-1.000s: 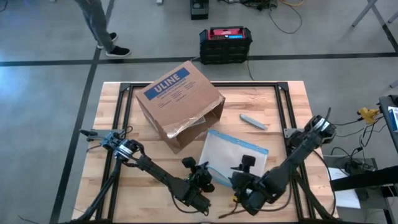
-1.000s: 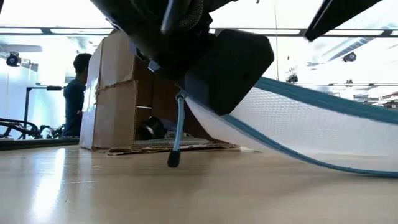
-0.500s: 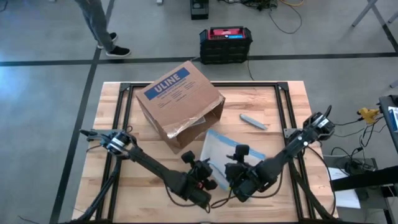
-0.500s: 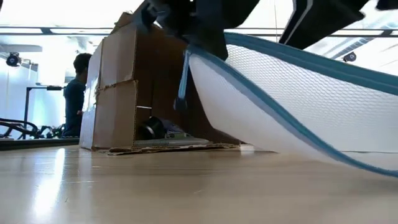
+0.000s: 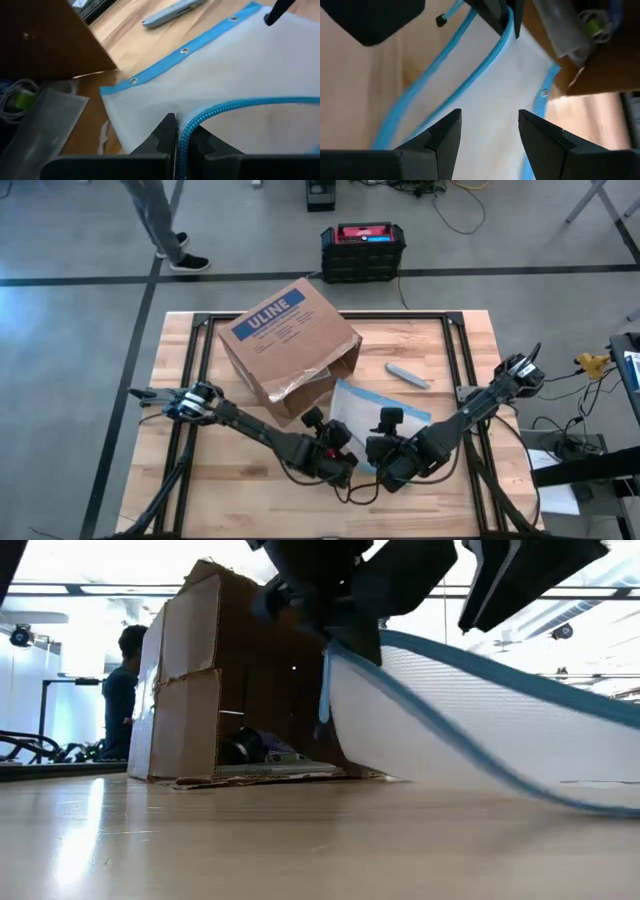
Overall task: Unpack boxes
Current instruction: Put the transparent zip pouch into the white zip bag
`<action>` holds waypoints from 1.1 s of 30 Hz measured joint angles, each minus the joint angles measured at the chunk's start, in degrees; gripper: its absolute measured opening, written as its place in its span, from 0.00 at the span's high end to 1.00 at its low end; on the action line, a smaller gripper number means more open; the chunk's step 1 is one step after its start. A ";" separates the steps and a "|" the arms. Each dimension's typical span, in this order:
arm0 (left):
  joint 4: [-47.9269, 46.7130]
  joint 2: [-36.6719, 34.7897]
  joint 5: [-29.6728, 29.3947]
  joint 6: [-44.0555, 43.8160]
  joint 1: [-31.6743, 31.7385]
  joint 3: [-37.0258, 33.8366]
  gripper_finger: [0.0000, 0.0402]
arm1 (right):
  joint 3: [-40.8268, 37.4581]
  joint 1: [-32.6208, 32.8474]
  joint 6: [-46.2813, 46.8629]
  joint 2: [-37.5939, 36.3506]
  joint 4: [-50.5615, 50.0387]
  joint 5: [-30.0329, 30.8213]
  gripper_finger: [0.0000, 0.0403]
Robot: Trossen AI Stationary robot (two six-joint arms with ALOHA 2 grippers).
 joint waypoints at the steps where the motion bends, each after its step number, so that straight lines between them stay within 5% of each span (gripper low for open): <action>1: 0.10 -0.02 -0.03 0.50 0.05 0.00 1.00 | -0.50 0.02 -0.03 -0.62 0.75 -0.06 0.55; 10: 0.02 -0.05 -0.29 2.58 -0.02 -0.30 1.00 | -8.79 -1.08 -1.76 -1.77 19.99 -0.54 0.55; 18: -0.18 -0.05 -0.29 4.55 -0.71 -0.35 1.00 | -9.48 1.51 17.29 -1.71 14.97 0.12 0.55; 26: -0.42 -0.05 -0.22 3.90 -1.15 -0.35 1.00 | -10.62 1.40 21.22 3.85 14.66 0.46 0.55; 33: -0.02 -0.05 1.14 17.92 -0.64 -0.35 1.00 | -10.42 0.84 29.72 3.97 3.25 7.52 0.59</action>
